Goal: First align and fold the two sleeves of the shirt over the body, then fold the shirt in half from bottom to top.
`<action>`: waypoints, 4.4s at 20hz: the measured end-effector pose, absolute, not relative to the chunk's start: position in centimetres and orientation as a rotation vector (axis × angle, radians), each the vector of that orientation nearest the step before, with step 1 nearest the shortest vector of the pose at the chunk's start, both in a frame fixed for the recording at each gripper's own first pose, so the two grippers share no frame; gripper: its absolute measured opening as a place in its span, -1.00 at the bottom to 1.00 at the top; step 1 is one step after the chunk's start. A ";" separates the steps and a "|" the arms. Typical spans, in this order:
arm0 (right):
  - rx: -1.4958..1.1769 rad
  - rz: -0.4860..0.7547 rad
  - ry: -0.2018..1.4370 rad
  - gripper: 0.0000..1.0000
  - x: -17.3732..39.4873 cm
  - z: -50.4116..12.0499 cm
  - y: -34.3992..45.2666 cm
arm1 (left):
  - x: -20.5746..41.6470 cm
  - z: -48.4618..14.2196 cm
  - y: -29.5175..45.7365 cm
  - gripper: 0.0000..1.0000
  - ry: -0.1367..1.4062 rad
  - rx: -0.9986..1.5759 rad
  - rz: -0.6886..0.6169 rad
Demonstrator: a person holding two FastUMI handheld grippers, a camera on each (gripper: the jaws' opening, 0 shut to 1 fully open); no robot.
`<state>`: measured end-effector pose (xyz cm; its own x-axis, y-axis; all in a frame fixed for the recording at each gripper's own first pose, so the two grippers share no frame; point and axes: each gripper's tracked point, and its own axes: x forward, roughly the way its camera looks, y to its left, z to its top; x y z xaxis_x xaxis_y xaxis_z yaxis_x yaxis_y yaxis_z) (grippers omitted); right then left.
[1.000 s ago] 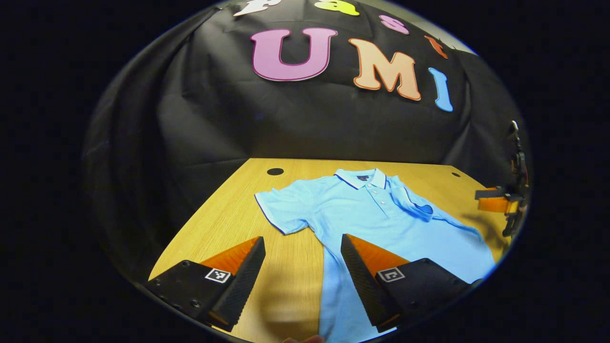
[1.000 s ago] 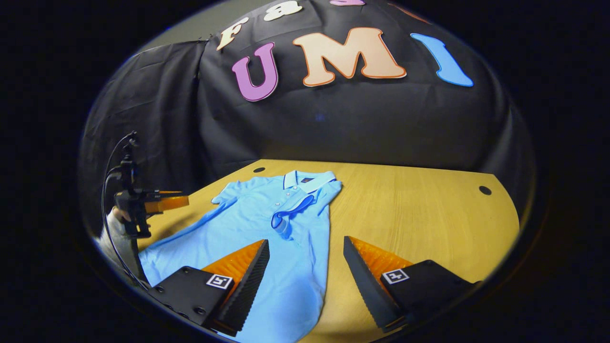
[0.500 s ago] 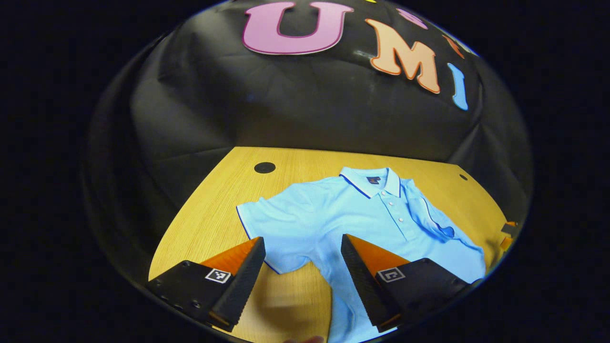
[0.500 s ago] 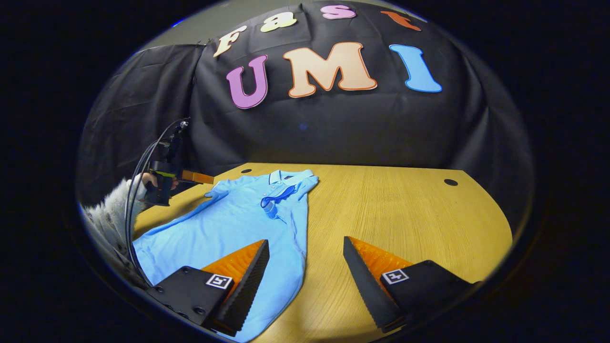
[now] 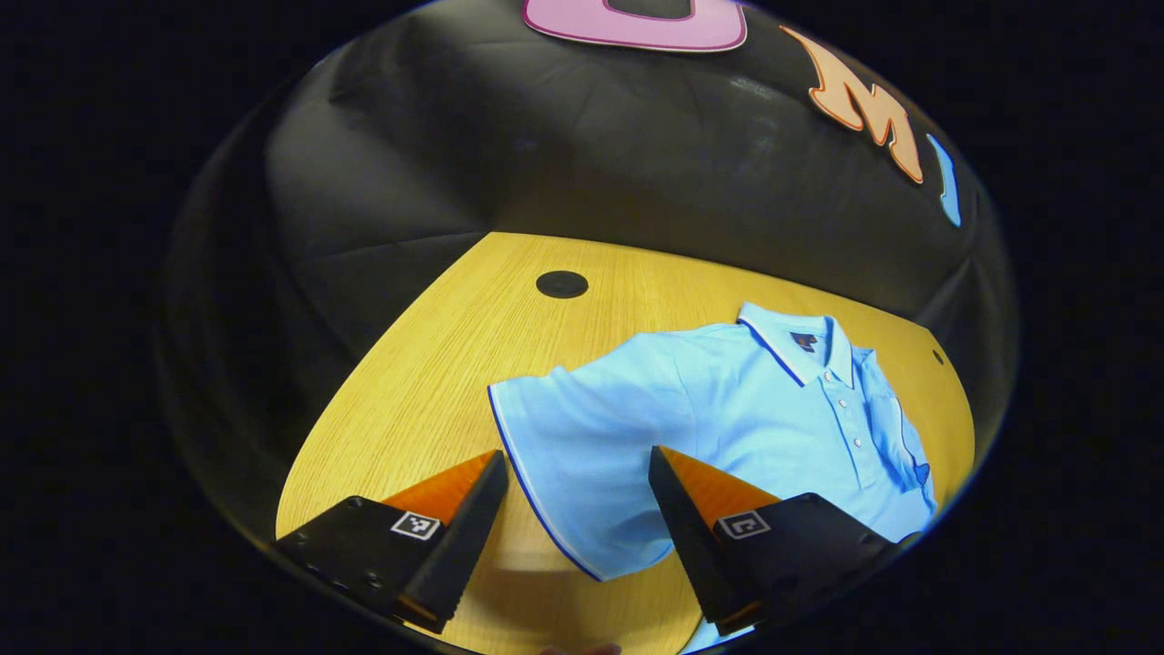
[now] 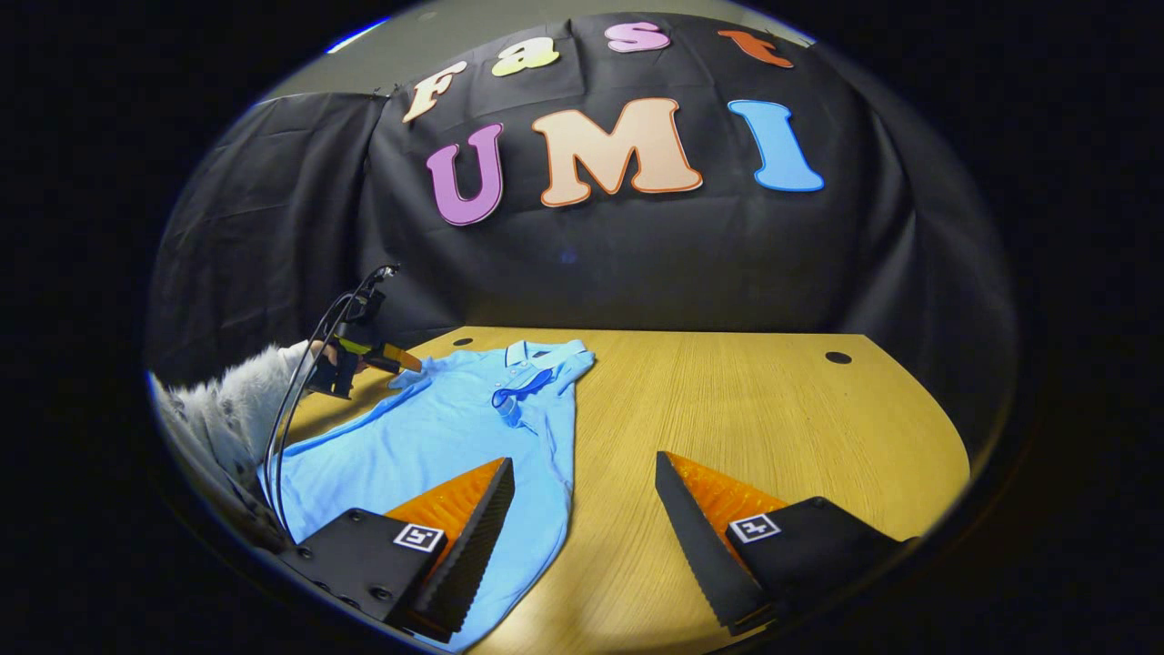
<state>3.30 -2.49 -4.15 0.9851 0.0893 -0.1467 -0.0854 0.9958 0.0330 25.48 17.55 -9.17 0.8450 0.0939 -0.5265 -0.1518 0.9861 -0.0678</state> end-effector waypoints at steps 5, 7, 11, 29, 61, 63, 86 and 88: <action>0.042 0.085 0.156 0.96 3.2 -4.8 -3.1 | 25.4 -9.8 18.4 0.61 0.578 -0.066 0.179; 0.052 0.085 0.150 0.95 3.2 -4.7 -3.3 | 25.5 -9.8 18.4 0.39 0.572 -0.066 0.184; 0.074 0.077 0.145 0.96 2.9 -5.0 -4.0 | 25.6 -9.5 17.9 -0.17 0.552 -0.073 0.154; 0.082 0.075 0.152 0.95 3.3 -5.9 -5.0 | 26.3 -5.5 13.5 -1.00 0.515 0.140 0.111; -0.013 0.245 0.263 0.95 -2.6 -10.3 3.8 | 6.8 -4.5 2.7 0.92 0.377 0.219 -0.077; -0.020 0.251 0.277 0.95 -4.4 -11.0 4.5 | 2.9 -5.6 3.4 0.92 0.382 0.207 -0.068; -0.060 0.289 0.367 0.96 -11.3 -16.2 7.4 | -13.3 -15.6 3.3 0.93 0.436 0.063 -0.056; -0.080 0.285 0.362 0.96 -11.4 -16.3 7.4 | -13.1 -15.6 3.1 0.96 0.424 0.051 -0.060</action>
